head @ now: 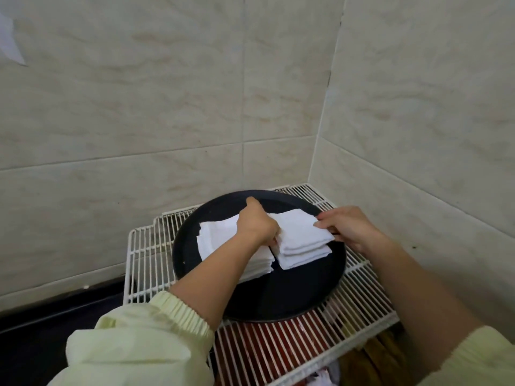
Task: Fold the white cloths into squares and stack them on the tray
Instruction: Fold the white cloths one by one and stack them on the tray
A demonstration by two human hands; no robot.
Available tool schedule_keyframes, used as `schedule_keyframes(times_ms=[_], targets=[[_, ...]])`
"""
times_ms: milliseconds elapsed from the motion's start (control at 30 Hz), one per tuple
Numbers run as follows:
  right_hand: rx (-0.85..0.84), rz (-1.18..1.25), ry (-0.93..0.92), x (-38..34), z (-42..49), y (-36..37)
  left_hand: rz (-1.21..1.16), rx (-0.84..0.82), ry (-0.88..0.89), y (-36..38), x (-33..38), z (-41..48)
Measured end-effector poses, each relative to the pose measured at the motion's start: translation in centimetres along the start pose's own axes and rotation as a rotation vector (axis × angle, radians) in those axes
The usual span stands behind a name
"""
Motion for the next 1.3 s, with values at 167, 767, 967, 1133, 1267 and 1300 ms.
schedule_keyframes(times_ms=[167,767,967,1133,1267,1300], targets=[[0.038,-0.143,-0.063,0.3,0.4,-0.4,0.264,0.030,0.090,1.3,0.4,0.4],[0.236,-0.534,-0.344,-1.3,-1.8,1.0,0.639,0.064,0.341,0.8,1.4,-0.2],[0.168,-0.448,-0.525,-4.3,-5.2,6.3,0.443,0.276,0.396,-5.5,-0.2,-2.6],[0.028,-0.539,-0.655,-6.5,-9.6,14.7,0.446,0.438,0.321,-13.5,-5.9,-6.2],[-0.083,-0.676,-0.731,-6.2,-14.8,23.6,0.489,0.490,0.200,-20.5,-12.7,-11.7],[-0.116,-0.702,-0.744,-5.6,-16.6,26.2,0.496,0.507,0.157,-22.5,-14.9,-13.8]])
Point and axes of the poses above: each hand's wrist, its own z-axis towards the middle knuckle, its own y-axis out of the palm, x = y × z, the point moved 3 cm from there along z, towards the middle knuckle, and after that the axes turned 5 degrees about y, right-handed, at the moved point
